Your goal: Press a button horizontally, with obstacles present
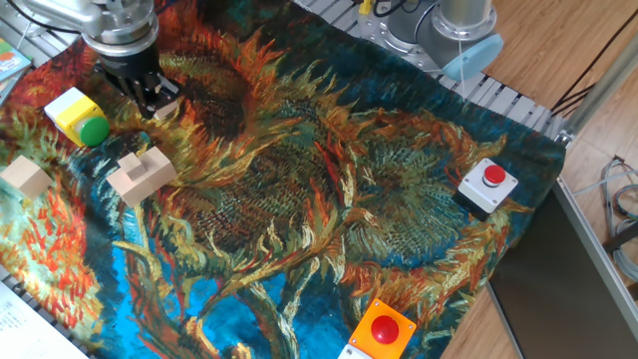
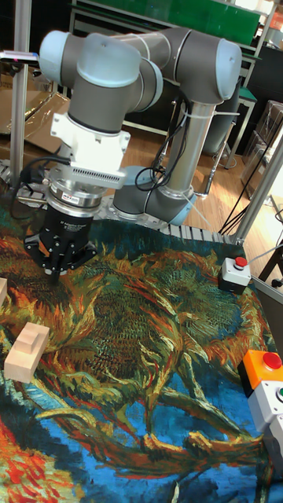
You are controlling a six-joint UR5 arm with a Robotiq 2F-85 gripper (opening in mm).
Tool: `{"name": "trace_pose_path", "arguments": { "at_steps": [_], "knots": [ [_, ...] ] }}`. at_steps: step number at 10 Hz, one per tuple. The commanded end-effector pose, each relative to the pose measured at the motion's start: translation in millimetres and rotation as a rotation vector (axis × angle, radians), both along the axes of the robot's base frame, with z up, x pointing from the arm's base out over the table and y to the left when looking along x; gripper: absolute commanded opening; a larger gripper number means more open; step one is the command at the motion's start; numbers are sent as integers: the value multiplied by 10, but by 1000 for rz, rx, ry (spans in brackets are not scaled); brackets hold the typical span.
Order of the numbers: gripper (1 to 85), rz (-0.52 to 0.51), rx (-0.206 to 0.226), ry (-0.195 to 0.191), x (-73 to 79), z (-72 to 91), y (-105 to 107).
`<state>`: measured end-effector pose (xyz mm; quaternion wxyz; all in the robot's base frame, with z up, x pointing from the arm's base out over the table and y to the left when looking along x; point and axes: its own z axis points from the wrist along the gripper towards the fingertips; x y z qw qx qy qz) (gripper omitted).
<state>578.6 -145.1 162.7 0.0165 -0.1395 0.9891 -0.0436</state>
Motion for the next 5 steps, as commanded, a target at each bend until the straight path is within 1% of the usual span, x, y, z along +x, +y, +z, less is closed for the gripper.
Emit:
{"name": "trace_pose_path", "arguments": {
  "at_steps": [1, 2, 3, 4, 5],
  "knots": [
    [13, -61, 48, -6, 7, 0, 106],
    [13, -61, 44, -6, 7, 0, 94],
    [17, -58, 47, -1, 14, -34, 110],
    [13, -37, 26, 11, 24, -92, -26],
    [13, -4, 7, 13, 57, -174, -235]
  ]
}}
